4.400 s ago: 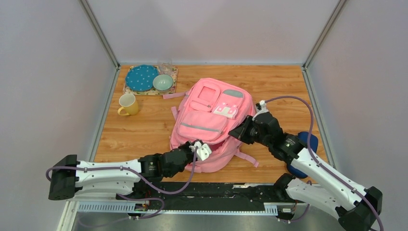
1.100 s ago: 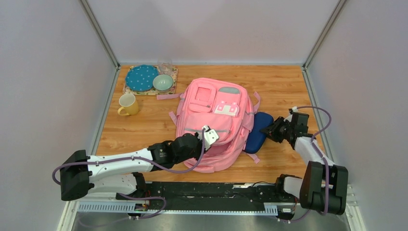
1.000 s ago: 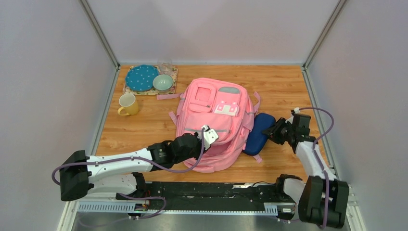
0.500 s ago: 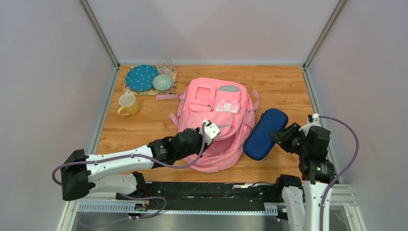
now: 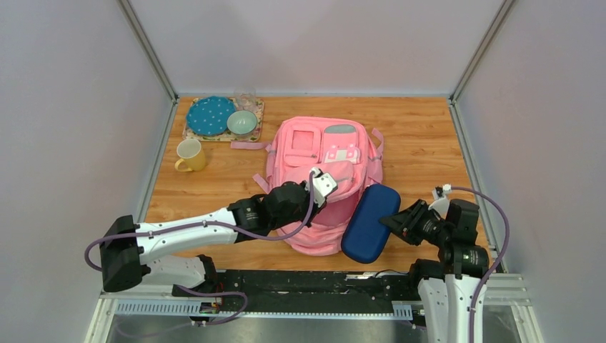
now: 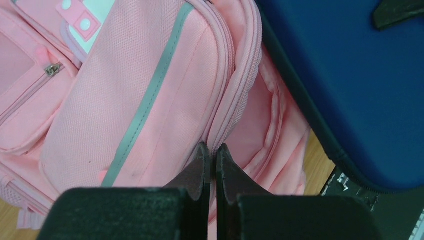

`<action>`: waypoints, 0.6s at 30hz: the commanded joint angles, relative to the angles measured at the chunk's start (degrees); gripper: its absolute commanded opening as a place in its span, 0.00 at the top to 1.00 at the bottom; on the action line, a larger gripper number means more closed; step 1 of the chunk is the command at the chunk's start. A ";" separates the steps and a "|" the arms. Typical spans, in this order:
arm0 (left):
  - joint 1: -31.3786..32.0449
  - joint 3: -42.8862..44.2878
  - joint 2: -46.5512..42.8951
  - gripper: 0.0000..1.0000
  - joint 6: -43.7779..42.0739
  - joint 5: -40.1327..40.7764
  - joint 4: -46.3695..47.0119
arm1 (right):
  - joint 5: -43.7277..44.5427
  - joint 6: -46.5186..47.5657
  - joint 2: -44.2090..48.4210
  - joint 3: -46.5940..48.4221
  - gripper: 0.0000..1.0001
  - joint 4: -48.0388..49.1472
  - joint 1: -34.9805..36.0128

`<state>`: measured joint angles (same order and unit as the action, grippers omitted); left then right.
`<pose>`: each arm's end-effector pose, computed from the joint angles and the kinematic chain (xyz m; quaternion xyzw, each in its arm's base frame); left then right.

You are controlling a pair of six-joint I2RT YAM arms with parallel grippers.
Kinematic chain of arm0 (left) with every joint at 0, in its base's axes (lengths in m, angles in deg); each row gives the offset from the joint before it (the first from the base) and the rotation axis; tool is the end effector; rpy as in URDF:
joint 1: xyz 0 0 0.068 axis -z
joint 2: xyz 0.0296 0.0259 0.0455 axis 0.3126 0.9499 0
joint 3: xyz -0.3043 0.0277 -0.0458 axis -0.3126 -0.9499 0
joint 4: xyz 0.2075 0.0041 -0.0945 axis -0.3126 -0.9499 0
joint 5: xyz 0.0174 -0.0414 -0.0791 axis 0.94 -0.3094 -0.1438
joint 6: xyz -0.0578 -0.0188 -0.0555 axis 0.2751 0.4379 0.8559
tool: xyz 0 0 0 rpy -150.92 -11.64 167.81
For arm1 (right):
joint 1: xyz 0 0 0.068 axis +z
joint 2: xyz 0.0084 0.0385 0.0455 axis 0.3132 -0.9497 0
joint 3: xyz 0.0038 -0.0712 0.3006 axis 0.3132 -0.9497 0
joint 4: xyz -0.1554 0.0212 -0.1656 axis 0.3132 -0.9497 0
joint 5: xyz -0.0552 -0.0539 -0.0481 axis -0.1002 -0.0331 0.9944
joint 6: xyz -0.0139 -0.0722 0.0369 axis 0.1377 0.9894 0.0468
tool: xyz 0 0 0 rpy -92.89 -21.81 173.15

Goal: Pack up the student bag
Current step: Place the stationery in the student bag.

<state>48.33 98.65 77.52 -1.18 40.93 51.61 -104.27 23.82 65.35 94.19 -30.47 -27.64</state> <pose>0.1150 -0.2314 0.3145 0.3835 0.7514 -0.2485 0.4761 0.0273 0.0427 0.2372 0.2330 0.8448 0.4013 0.2664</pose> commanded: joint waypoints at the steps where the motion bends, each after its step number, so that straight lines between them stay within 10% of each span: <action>1: -0.19 6.36 1.80 1.00 2.96 -4.39 7.33 | -8.02 -3.87 -1.33 -1.61 1.00 6.57 0.86; 18: 0.43 11.38 3.83 1.00 2.88 -10.46 5.13 | 5.67 -18.64 -22.59 -3.37 1.00 41.09 25.12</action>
<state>47.91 105.47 83.24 0.77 34.77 50.89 -102.70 12.36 44.92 90.28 -6.07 -4.50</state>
